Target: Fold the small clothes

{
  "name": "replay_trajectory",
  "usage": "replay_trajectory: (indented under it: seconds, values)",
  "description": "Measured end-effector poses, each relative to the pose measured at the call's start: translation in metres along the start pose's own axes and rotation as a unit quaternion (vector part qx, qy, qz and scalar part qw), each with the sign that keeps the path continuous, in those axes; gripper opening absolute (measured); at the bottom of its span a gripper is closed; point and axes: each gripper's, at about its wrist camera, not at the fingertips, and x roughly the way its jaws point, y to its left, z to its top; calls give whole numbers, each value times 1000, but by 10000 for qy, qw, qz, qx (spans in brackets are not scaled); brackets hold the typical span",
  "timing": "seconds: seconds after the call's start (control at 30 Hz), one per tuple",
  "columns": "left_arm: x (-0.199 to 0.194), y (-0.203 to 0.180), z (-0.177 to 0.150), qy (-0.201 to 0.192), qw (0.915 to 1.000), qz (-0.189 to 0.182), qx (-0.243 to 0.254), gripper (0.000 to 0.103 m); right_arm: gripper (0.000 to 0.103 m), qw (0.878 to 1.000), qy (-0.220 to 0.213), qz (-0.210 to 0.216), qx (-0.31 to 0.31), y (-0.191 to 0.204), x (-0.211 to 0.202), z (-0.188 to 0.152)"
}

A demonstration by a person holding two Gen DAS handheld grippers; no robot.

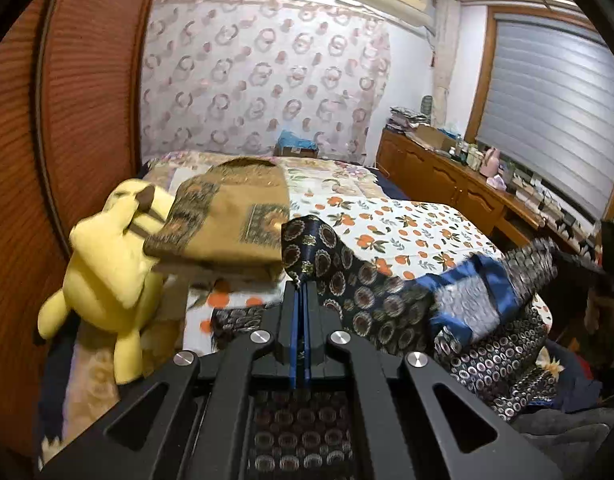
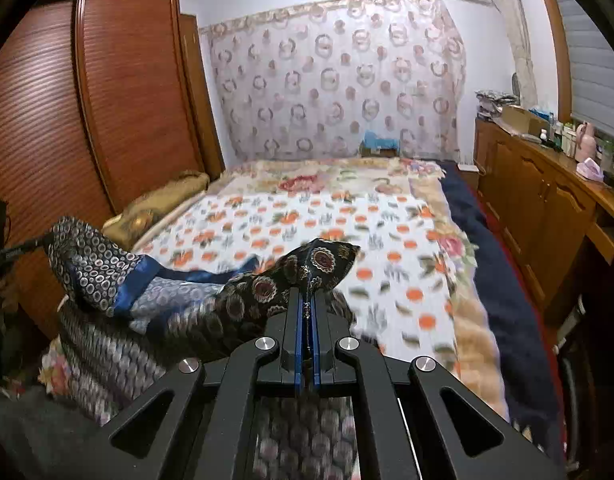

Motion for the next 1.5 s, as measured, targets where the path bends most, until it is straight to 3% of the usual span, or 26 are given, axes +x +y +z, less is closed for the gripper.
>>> replay_trajectory:
  seconds: [0.17,0.27,0.4,0.47,0.6,0.67,0.73,0.8,0.93,1.2,1.3,1.37,1.5]
  values:
    - [7,3,-22,229,9996,155,26,3,3,9989,451,-25,-157,5,-9,-20]
    - [19,5,-35,422,9985,360,36,3,3,9960,888,-16,-77,-1,14,-25]
    - [25,6,-42,639,9974,310,-80,4,3,9918,1255,-131,-199,0,38,-28]
    - [23,3,-41,613,9974,366,7,13,3,9915,1285,-149,-155,-6,44,-26]
    - [13,2,-33,420,9987,295,35,45,9,9922,1218,-141,-217,-2,41,-21]
    - [11,4,-29,356,9987,351,72,50,10,9930,1138,-101,-298,0,34,-20]
    - [11,6,-24,333,9987,372,69,72,15,9940,1019,-80,-386,1,23,-23]
    - [12,8,-19,272,9990,350,63,81,22,9952,863,-75,-448,1,12,-15]
    - [26,18,-8,295,9981,516,151,81,43,9969,594,-187,-475,-3,4,-2]
    - [82,57,4,780,9945,688,111,81,48,9979,480,-278,-335,-19,35,21]
    - [102,70,-1,1135,9928,348,-136,81,58,9985,458,-276,-95,-28,53,23]
    - [109,72,-5,1255,9914,324,-167,81,60,9988,473,-110,93,-32,63,23]
    - [115,71,-8,1366,9903,225,-144,59,61,9978,641,-88,116,-31,81,23]
